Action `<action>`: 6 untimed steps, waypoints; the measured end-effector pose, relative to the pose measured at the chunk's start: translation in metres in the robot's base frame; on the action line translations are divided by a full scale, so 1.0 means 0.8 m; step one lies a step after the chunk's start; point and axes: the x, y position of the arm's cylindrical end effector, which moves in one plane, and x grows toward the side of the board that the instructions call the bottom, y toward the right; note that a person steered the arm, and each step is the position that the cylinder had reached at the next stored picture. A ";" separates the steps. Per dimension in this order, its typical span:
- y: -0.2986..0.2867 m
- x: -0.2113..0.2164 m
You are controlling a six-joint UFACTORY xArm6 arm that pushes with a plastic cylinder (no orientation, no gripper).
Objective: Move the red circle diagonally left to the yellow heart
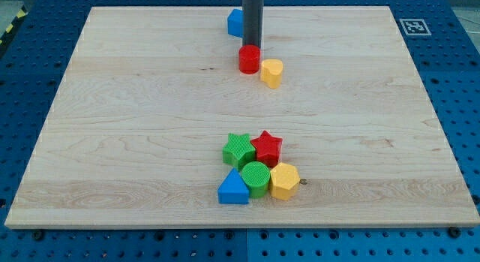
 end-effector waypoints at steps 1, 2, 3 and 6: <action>0.003 0.000; 0.006 0.000; 0.023 -0.015; 0.030 -0.030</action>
